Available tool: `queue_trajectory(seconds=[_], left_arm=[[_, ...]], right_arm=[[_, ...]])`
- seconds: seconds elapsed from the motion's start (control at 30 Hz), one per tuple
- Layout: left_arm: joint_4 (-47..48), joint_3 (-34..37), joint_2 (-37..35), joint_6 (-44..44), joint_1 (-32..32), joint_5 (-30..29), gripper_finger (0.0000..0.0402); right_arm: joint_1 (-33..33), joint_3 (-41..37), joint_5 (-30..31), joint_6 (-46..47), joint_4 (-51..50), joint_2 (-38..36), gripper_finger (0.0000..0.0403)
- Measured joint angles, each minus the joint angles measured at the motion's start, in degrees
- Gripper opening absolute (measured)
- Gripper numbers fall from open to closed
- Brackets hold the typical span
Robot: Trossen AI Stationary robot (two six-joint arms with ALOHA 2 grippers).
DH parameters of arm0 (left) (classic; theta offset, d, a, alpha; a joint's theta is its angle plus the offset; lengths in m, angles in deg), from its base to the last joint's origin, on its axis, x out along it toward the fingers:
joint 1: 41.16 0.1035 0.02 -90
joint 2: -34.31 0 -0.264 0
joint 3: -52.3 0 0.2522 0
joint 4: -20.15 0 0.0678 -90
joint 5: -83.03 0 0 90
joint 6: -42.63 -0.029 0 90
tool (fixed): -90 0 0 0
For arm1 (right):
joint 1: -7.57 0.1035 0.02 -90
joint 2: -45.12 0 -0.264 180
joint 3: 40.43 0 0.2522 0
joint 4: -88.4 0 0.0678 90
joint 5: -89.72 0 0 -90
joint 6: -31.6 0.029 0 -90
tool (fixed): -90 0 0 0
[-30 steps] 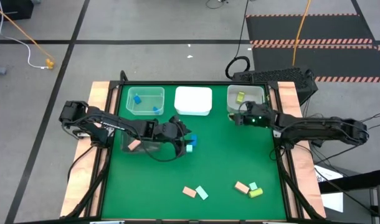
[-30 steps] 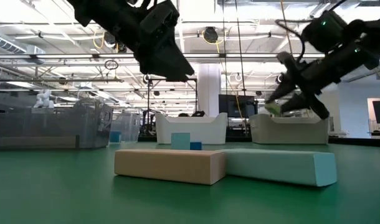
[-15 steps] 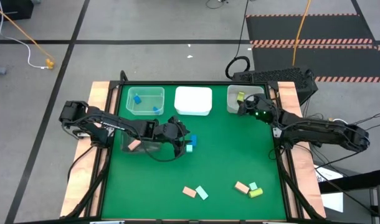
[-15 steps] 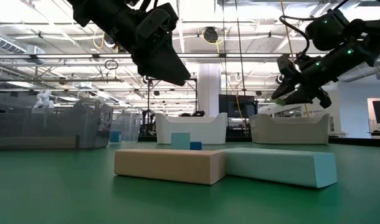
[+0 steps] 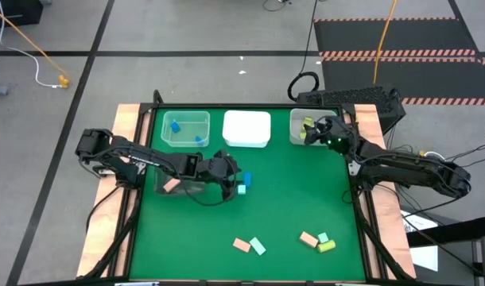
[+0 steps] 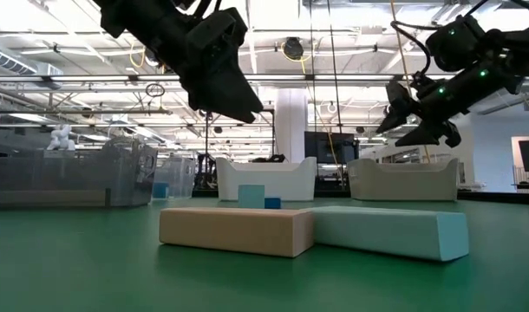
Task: Sort & place blocks by color
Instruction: Put the light blue block into the white bin
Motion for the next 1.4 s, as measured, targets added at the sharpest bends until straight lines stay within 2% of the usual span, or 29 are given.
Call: queue_trajectory(seconds=[0.13,0.37,0.9,1.07,1.4], left_arm=[[0.5,0.0,0.9,-1.03,-1.58,0.64,0.0214],[0.15,0.09,6.84,-3.56,-3.66,0.27,0.0214],[-5.29,0.12,16.02,-6.71,-3.59,-0.21,0.0214],[-6.54,-0.09,16.17,-5.41,-3.62,-2.86,0.0214],[-9.72,0.03,16.24,-6.41,-3.62,-3.11,0.0214]], right_arm=[[0.02,0.02,-3.72,-0.16,4.66,0.0,0.0283],[0.02,0.07,-5.3,-0.17,10.54,-0.09,0.029],[0.04,0.07,-7.11,-0.35,10.08,-0.09,0.029],[0.04,0.07,-7.11,-0.55,10.08,-0.09,0.029],[0.04,0.07,-6.71,-0.79,10.05,-0.09,0.029]])
